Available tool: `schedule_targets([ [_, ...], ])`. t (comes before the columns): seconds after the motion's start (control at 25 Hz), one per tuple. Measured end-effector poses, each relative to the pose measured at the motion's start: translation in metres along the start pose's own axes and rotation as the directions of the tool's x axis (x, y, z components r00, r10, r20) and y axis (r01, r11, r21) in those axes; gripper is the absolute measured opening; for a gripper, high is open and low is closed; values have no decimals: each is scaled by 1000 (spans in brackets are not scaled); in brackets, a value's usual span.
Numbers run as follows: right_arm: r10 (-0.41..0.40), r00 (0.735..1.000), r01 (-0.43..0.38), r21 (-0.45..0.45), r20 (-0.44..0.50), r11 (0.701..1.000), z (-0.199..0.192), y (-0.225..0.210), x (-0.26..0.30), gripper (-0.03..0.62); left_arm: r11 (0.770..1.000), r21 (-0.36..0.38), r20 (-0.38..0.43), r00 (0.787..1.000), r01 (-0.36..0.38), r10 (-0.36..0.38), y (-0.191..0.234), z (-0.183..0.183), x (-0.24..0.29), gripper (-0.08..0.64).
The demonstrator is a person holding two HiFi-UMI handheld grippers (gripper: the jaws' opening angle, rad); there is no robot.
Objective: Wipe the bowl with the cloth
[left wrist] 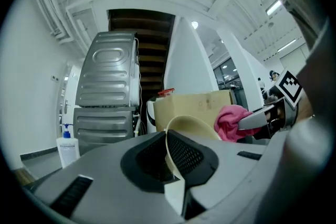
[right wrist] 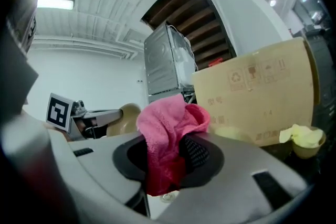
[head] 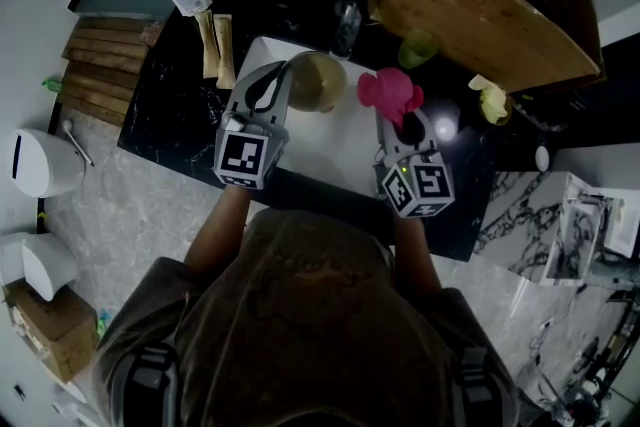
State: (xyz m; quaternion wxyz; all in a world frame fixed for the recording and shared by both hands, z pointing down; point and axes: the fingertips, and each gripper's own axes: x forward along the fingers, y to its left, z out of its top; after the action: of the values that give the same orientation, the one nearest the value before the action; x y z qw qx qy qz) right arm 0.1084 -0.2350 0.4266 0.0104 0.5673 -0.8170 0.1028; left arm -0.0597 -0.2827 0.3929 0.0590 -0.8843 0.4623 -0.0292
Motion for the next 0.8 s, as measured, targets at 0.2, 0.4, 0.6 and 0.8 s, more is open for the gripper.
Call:
schedule_targets([
  [0.2,-47,994,54,-65,102,996,28,0,-9,106,999,19,140,989,38,-41,-8,38,-5,25],
  [0.4,-65,982,85,-110,174,990,47,5,-17,106,999,23,233,972,35,-40,-11,57,-14,25],
  [0.6,-70,977,92,-104,201,990,52,5,-18,106,999,18,275,961,32,-35,-15,63,-20,25],
  [0.8,-68,976,93,-112,209,989,53,6,-17,104,999,21,259,965,39,-43,-18,59,-18,25],
])
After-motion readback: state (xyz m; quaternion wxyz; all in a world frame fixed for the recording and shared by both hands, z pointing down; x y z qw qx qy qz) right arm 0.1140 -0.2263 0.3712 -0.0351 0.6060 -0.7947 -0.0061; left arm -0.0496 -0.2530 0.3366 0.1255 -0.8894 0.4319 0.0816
